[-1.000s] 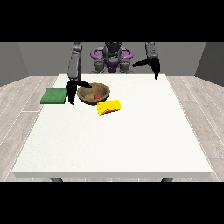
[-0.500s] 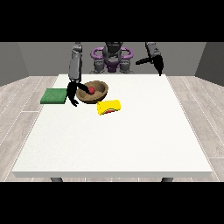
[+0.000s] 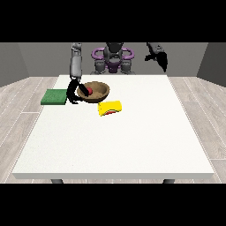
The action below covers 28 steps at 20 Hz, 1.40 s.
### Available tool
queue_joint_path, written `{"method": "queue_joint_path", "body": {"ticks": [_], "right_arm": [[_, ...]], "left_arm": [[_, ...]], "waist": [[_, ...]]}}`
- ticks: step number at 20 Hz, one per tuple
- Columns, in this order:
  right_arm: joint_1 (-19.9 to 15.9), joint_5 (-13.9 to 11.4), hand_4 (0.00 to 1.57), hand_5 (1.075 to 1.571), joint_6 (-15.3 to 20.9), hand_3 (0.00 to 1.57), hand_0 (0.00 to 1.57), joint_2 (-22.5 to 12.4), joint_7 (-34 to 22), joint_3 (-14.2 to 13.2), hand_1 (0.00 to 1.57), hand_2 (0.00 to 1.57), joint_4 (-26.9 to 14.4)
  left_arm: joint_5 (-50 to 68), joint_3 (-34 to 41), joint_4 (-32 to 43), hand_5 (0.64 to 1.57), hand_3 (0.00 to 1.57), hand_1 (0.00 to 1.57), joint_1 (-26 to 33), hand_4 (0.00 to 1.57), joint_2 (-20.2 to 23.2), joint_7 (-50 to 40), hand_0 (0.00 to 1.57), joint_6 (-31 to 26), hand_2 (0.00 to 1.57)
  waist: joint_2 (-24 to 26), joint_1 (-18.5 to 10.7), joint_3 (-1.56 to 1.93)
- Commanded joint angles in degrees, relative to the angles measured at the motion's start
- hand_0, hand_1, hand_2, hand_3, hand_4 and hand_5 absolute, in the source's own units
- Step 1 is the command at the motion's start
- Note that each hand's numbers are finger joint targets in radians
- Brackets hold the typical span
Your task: Pick the cup and pour the ball into the bowl, then pick the bowl and place it on the pad
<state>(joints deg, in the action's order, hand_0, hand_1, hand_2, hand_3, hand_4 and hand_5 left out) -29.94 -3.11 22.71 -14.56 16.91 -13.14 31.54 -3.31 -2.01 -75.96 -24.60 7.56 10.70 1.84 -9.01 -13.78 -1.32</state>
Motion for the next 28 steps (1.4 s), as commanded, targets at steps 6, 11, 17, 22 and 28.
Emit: {"method": "queue_joint_path", "body": {"ticks": [6,11,17,22,28], "right_arm": [[-5.11,-5.59,0.81,1.565,-3.95,0.89,1.57,-1.63,-27.51,8.3,1.57,1.57,2.2],[-5.96,-2.53,0.8,1.569,-7.71,0.72,1.57,-5.63,-29.34,4.9,1.57,1.57,6.27],[-4.37,-1.65,0.83,1.57,-12.41,0.47,1.57,-9.17,-27.18,3.96,1.57,1.57,10.04],[-1.93,-0.61,0.88,1.57,-12.04,0.22,1.57,-14.02,-21.27,-0.73,1.57,1.57,7.31],[2.55,1.84,0.86,1.57,-15.24,0.0,1.57,-16.35,-15.95,-3.44,1.57,1.57,6.38]], "left_arm": [[2.28,6.12,11.37,1.411,0.0,0.0,8.94,1.0,1.91,2.36,0.0,0.02,0.0],[2.65,7.13,9.53,1.41,0.0,0.0,8.62,1.0,3.1,2.75,0.0,-0.81,0.0],[3.35,10.59,13.05,1.43,0.0,0.0,8.74,1.03,4.43,10.0,0.0,-1.17,0.0],[6.62,11.6,8.1,1.503,0.0,0.0,7.27,1.25,7.37,7.02,0.0,-6.59,0.0],[17.19,24.63,11.05,1.571,0.0,0.0,5.47,1.3,21.85,5.71,0.0,-16.7,0.0]], "waist": [[16.04,11.0,1.19],[12.76,11.95,1.31],[7.52,14.06,1.29],[4.24,9.22,1.34],[3.71,8.3,1.34]]}}
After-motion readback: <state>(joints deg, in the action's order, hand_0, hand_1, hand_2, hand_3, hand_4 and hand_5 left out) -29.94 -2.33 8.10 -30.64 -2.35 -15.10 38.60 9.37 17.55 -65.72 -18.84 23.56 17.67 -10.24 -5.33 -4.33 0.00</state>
